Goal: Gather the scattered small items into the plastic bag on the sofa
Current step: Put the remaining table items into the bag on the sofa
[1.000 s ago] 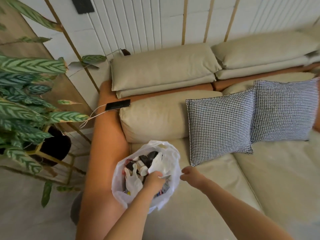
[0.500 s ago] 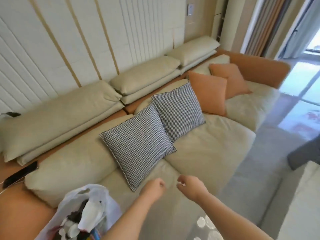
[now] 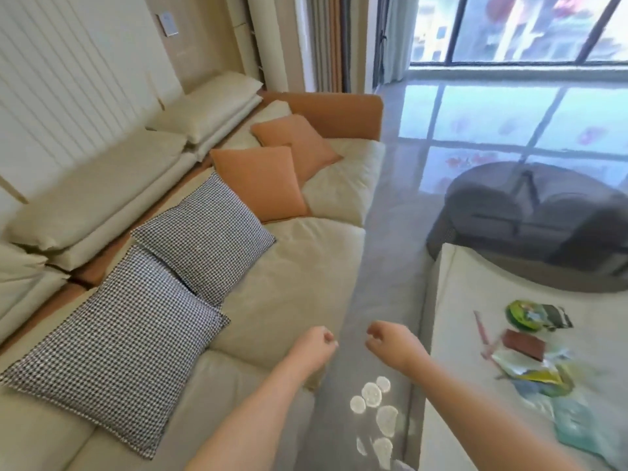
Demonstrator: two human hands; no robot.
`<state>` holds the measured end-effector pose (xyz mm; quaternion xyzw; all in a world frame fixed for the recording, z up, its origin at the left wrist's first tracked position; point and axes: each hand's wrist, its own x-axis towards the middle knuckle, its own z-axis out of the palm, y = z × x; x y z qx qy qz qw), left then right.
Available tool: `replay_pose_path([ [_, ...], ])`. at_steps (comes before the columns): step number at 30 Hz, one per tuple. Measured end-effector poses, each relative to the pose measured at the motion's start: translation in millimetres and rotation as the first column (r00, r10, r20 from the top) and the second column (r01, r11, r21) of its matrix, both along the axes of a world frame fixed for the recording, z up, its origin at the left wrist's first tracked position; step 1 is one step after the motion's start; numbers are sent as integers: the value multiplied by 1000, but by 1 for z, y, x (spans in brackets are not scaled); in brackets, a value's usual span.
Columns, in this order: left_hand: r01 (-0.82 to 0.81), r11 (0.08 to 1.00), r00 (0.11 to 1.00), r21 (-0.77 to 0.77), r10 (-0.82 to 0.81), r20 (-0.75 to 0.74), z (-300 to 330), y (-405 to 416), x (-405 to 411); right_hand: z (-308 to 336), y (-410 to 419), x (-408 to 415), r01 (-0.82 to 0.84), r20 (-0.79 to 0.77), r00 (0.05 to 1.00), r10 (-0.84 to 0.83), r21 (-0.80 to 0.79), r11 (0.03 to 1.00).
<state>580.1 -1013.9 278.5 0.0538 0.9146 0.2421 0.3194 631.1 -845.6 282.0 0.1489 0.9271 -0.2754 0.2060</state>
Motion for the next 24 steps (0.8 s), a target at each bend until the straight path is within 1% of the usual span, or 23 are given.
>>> replay_pose_path([
  [3, 113, 994, 994, -6, -113, 10, -3, 48, -4, -5, 46, 16, 122, 10, 992, -122, -2, 993],
  [6, 222, 975, 975, 1, -222, 19, -5, 93, -8, -7, 87, 33, 265, 30, 964, -265, -9, 964],
  [11, 427, 903, 904, -46, -428, -3, -4, 165, -17, -12, 143, 54, 463, 35, 886, -463, 12, 886],
  [14, 521, 852, 853, -54, -522, -5, -7, 202, -27, -19, 168, 58, 558, 44, 829, -557, -3, 830],
  [18, 630, 776, 776, -43, -630, -7, -14, 251, -53, -31, 200, 48, 685, 37, 729, -684, -25, 728],
  [22, 717, 697, 697, -31, -716, 29, -26, 297, -91, -44, 231, 26, 784, 57, 621, -782, -6, 621],
  [24, 746, 665, 665, -20, -744, 58, -35, 321, -113, -50, 245, 13, 812, 72, 581, -811, 15, 583],
])
